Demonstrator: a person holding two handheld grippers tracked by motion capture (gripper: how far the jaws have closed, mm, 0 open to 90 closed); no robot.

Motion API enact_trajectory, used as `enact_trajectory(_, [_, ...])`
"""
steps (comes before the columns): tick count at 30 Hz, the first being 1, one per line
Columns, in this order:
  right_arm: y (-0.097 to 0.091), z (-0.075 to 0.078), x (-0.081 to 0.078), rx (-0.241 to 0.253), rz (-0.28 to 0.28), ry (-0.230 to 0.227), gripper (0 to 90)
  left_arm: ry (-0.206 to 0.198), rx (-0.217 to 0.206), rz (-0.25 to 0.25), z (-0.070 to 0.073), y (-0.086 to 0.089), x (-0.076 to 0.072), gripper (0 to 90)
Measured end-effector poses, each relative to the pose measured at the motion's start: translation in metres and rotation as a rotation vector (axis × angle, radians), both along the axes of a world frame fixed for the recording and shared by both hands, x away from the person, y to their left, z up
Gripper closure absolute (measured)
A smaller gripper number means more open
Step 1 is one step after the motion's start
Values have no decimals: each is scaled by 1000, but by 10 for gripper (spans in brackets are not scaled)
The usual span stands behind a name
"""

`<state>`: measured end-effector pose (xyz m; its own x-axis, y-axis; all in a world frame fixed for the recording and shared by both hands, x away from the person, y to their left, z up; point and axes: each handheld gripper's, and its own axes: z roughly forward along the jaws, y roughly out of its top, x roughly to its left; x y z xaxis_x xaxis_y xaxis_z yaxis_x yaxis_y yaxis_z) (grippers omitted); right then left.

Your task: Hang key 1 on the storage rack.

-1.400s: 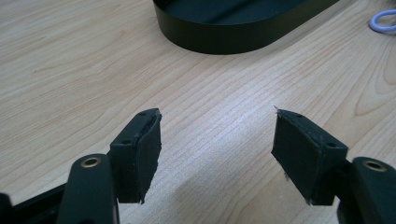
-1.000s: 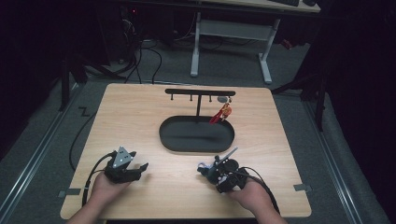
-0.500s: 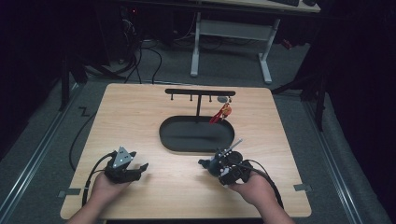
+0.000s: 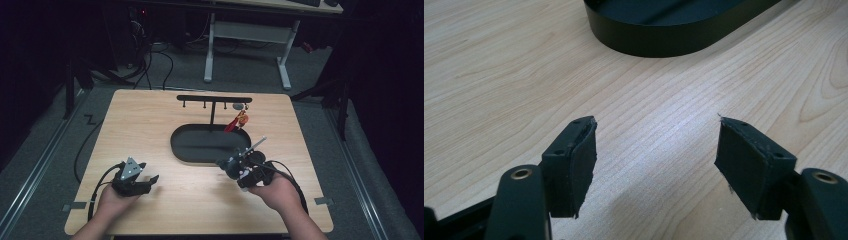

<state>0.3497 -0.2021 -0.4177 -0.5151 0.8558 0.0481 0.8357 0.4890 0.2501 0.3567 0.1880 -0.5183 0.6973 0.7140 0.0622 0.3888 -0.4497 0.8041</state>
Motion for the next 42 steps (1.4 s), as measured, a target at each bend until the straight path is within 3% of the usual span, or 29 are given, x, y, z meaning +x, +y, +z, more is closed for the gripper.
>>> enact_trajectory(29, [0, 55, 38, 3, -40, -18, 473, 3, -9, -7, 0, 2, -1, 324])
enact_trajectory(42, [0, 67, 53, 5, -62, -14, 473, 5, -8, -17, 0, 2, -1, 325])
